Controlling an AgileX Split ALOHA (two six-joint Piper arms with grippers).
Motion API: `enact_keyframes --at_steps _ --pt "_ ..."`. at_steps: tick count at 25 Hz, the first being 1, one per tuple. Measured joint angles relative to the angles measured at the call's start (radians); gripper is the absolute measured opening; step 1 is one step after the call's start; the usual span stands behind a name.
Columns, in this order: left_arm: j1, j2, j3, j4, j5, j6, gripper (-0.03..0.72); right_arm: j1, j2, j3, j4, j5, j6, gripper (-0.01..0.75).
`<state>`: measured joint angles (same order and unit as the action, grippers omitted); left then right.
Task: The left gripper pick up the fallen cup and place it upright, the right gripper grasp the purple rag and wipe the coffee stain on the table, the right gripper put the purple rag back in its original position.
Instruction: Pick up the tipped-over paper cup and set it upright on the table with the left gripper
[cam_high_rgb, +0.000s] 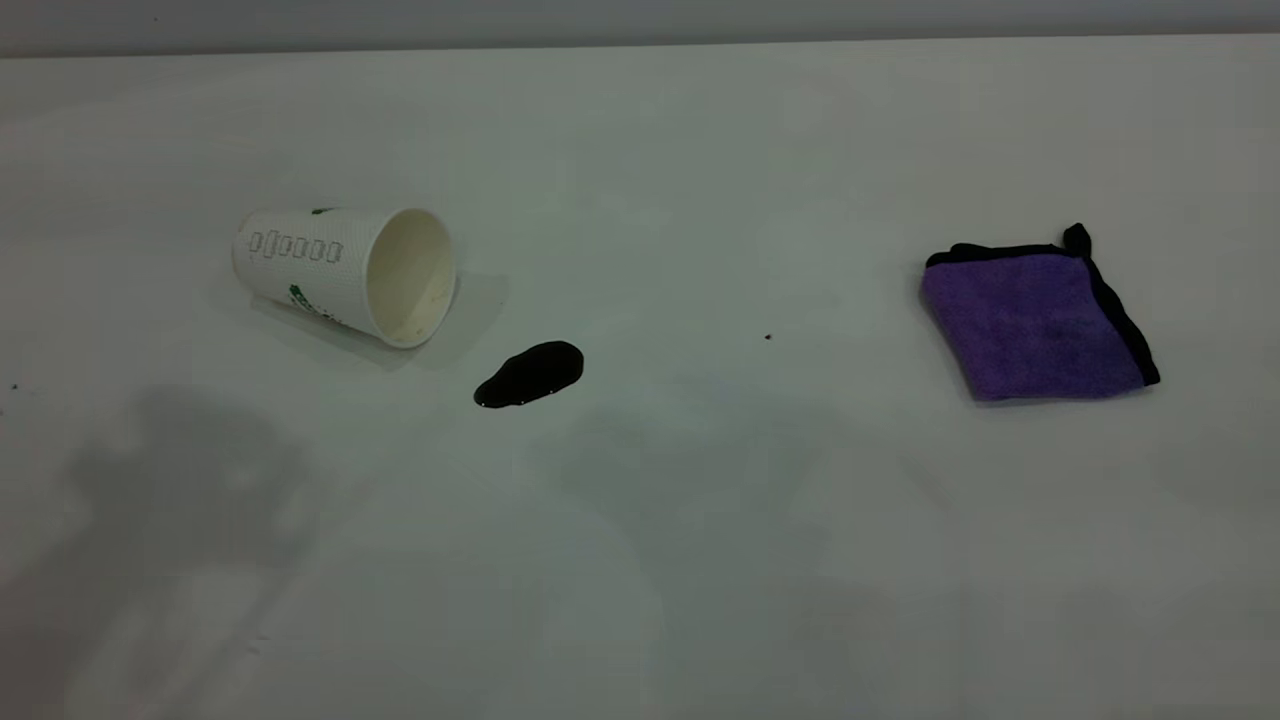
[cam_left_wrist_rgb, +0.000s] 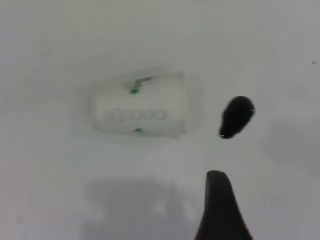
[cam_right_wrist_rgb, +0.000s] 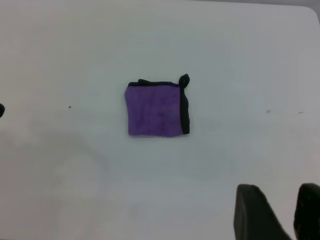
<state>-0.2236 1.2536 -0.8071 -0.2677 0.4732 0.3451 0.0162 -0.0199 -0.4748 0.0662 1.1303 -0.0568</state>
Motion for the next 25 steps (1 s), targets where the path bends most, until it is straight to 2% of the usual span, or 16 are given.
enact_keyframes --at_steps 5,8,11,14,18,25 --pt "-0.175 0.243 -0.09 0.139 -0.049 -0.157 0.519 0.0 0.0 0.0 0.0 0.0 0.0 0.241" --pt "-0.26 0.419 -0.192 0.309 -0.043 -0.327 0.519 0.0 0.0 0.0 0.0 0.0 0.0 0.241" --pt "-0.323 0.571 -0.32 0.508 -0.005 -0.572 0.519 0.0 0.0 0.0 0.0 0.0 0.0 0.241" --pt "-0.371 0.701 -0.439 0.713 0.049 -0.83 0.519 0.0 0.0 0.0 0.0 0.0 0.0 0.241" --pt "-0.428 0.863 -0.565 0.949 0.13 -1.043 0.519 0.0 0.0 0.0 0.0 0.0 0.0 0.241" --pt "-0.46 1.071 -0.67 1.13 0.297 -1.249 0.519 0.0 0.0 0.0 0.0 0.0 0.0 0.241"
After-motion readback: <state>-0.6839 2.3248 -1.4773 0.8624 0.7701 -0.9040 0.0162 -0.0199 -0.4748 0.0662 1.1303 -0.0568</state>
